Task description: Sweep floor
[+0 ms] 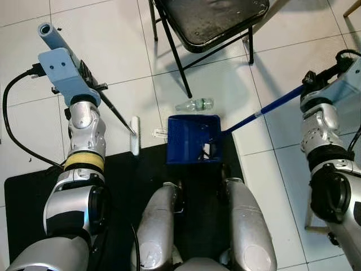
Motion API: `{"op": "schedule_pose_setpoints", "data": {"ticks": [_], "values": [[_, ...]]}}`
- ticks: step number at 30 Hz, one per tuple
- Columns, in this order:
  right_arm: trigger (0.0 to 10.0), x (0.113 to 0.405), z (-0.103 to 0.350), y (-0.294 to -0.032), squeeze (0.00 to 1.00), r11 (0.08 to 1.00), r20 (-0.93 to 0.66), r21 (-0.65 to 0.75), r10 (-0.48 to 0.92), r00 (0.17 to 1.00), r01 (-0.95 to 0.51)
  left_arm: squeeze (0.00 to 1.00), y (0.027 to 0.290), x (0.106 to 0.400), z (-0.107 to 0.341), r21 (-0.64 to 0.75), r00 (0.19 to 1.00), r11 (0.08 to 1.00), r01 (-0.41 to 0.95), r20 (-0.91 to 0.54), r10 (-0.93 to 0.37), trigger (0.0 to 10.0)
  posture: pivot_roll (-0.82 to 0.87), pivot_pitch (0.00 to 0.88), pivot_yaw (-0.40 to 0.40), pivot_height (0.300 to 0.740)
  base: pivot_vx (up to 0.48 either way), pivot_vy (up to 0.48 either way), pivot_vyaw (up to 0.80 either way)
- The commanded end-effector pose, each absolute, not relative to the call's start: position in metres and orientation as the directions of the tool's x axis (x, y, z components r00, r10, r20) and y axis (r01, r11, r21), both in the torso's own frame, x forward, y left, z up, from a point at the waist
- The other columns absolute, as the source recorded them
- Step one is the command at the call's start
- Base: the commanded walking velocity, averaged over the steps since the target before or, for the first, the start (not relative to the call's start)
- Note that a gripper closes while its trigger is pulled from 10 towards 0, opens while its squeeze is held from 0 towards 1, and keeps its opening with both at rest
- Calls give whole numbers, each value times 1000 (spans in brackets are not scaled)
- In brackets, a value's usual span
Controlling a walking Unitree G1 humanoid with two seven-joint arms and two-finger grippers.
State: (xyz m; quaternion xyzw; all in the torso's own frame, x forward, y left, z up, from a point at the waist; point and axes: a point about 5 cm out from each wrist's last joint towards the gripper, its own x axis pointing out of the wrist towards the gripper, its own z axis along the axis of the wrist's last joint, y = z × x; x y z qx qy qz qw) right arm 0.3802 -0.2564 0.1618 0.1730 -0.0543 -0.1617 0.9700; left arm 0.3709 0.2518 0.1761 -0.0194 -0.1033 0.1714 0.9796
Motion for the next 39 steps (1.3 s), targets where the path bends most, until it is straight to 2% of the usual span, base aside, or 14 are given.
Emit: {"op": "schedule_pose_setpoints", "data": {"ticks": [1, 9, 19, 28, 39], "values": [[10000, 377, 157, -263, 0, 890, 37, 329, -347, 937, 317, 0, 265, 368, 176, -56, 908, 927, -372, 188, 375, 10000, 100, 465, 48, 740, 0, 0, 0], [10000, 378, 174, -264, 0, 921, 153, 273, -327, 933, 278, 0, 262, 367, 175, -59, 900, 923, -379, 209, 383, 10000, 97, 464, 49, 740, 0, 0, 0], [10000, 382, 186, -243, 0, 957, 271, 186, -268, 925, 223, 0, 260, 364, 172, -65, 886, 913, -403, 221, 407, 10000, 95, 473, 48, 740, 0, 0, 0], [10000, 383, 181, -222, 0, 971, 296, 176, -211, 931, 164, 0, 260, 363, 170, -49, 885, 913, -404, 232, 404, 10000, 92, 476, 48, 740, 0, 0, 0], [10000, 378, 160, -203, 0, 969, 266, 220, -169, 949, 111, 0, 248, 364, 167, -28, 904, 934, -356, 241, 352, 10000, 88, 483, 48, 740, 0, 0, 0]]}}
